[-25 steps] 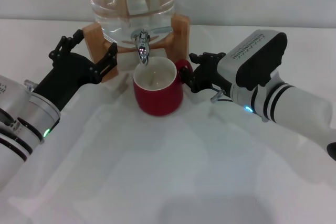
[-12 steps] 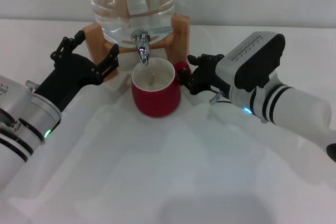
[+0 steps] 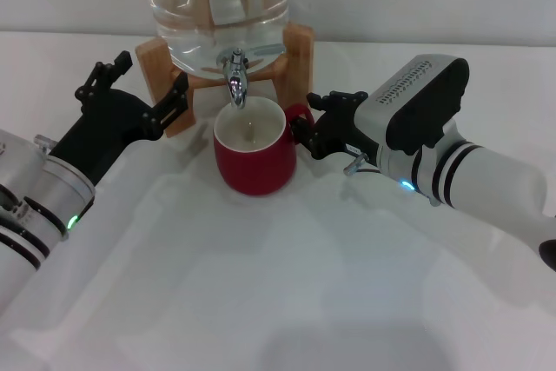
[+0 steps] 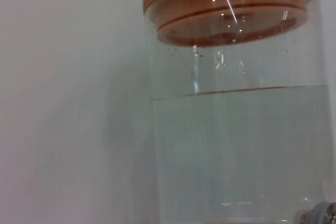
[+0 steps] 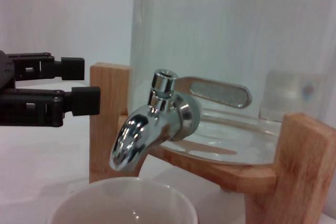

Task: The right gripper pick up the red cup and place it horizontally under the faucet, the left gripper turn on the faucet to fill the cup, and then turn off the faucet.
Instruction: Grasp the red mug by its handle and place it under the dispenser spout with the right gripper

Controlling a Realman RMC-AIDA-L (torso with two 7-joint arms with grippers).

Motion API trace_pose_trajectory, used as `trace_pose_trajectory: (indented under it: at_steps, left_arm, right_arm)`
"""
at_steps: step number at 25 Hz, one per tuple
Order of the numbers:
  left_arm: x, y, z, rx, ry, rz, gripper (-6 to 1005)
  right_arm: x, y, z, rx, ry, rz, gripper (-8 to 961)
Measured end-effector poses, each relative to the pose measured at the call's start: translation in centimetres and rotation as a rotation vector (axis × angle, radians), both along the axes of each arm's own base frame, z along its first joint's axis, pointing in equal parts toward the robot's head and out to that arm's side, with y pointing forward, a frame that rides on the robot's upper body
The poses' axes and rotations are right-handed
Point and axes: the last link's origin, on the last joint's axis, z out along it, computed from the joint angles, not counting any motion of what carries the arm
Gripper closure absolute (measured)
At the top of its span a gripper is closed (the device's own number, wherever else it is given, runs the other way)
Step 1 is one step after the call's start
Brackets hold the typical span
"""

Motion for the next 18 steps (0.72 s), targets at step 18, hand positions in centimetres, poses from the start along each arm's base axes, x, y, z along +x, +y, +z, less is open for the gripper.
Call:
trace_pose_trajectory:
  at_steps: [18]
  left_arm:
    - [-0.22,-0.05,0.3,0.016,0.003,0.005,125]
  right_arm:
    - [0.18,-0.18,-0.06,-0.002,-0.002,0.0,565]
